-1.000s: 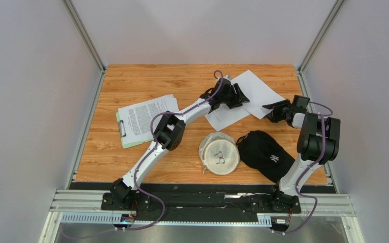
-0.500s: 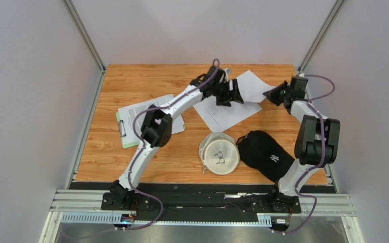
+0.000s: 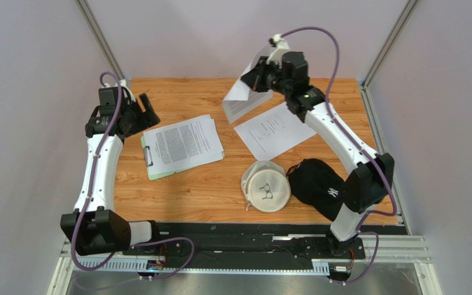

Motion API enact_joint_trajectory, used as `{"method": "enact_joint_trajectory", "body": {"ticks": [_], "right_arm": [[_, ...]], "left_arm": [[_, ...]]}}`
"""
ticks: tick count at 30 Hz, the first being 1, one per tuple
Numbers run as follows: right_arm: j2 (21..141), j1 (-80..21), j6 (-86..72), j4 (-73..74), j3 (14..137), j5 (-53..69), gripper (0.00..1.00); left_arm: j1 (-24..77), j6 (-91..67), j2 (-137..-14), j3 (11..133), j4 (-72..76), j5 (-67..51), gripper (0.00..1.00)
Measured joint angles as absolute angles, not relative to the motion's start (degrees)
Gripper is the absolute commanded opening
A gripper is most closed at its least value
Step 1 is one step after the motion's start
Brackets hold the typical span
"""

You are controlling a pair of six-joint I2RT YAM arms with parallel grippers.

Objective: Put the files into the folder

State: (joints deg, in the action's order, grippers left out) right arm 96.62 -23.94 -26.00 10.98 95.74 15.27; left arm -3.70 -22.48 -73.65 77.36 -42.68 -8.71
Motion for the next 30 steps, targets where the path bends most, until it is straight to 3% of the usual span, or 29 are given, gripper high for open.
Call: {"method": "enact_joint_trajectory", "body": {"ticks": [7, 17, 20, 27, 30], "right_arm": [[106.89, -35.81, -26.00, 12.58, 103.53, 24.43, 0.00], [107.68, -34.13, -34.79, 2.74, 98.80, 36.77, 0.00], [108.81, -32.95, -36.49, 1.19, 96.14, 39.59, 0.00], [118.65, -30.85, -38.44, -2.44, 93.54, 44.18, 0.00], [122.56, -30.50, -38.81, -2.39, 92.55, 44.73, 0.00]], "left_arm": [[-14.50, -19.97, -79.85, 66.96, -46.11, -3.84, 0.87], [-16.25, -19.97, -95.39, 66.46, -43.72, -0.03, 0.85], [-16.25, -19.18, -99.15, 67.48, -43.83, -0.62, 0.81], [-16.25, -15.92, -105.71, 72.44, -44.01, -0.64, 0.60], [-16.21, -14.94, -106.83, 72.79, -44.18, -1.04, 0.59]]}}
